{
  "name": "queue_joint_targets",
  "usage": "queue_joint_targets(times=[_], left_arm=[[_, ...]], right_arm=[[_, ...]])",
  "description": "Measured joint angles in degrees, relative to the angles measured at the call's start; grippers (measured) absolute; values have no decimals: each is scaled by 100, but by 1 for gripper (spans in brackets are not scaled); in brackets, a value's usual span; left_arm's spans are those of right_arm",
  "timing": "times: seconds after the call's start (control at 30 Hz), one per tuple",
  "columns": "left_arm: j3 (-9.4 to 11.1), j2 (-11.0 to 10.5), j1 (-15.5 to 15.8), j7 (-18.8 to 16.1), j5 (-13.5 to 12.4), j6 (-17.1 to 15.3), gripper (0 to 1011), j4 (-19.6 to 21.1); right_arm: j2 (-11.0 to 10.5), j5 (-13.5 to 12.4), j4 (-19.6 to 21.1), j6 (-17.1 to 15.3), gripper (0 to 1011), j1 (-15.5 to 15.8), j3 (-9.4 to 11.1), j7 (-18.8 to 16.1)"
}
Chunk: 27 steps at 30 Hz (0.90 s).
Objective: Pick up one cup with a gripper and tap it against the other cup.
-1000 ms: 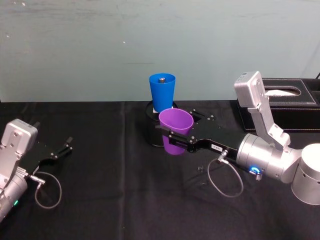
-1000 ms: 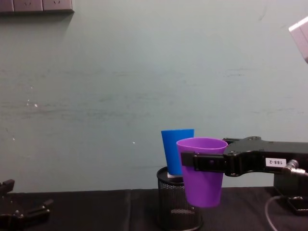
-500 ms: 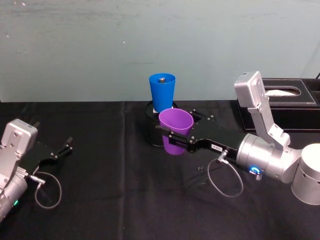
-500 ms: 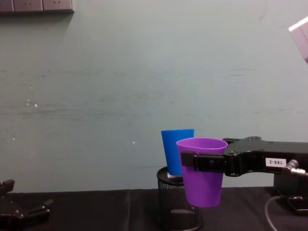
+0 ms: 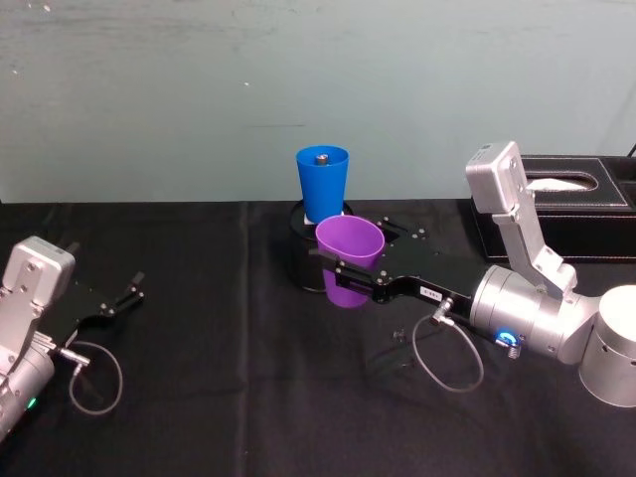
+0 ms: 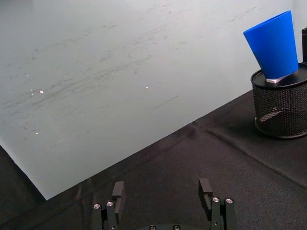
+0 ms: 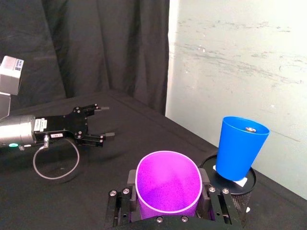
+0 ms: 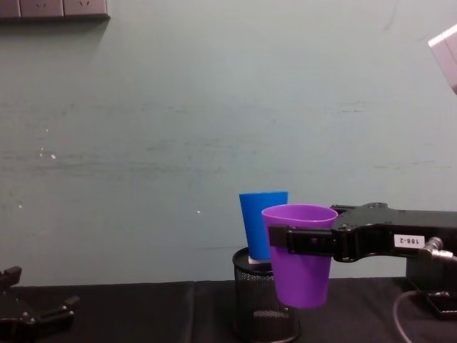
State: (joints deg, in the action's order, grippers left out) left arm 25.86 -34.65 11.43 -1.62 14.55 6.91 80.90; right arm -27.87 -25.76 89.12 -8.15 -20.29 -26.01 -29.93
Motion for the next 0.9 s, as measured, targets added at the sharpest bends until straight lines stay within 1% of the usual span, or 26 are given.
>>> queue_joint_targets(times=[0.9], left_arm=[[0, 0, 0, 0, 0, 0, 1000, 0]], right_arm=[[0, 0, 0, 0, 726, 0, 0, 0]])
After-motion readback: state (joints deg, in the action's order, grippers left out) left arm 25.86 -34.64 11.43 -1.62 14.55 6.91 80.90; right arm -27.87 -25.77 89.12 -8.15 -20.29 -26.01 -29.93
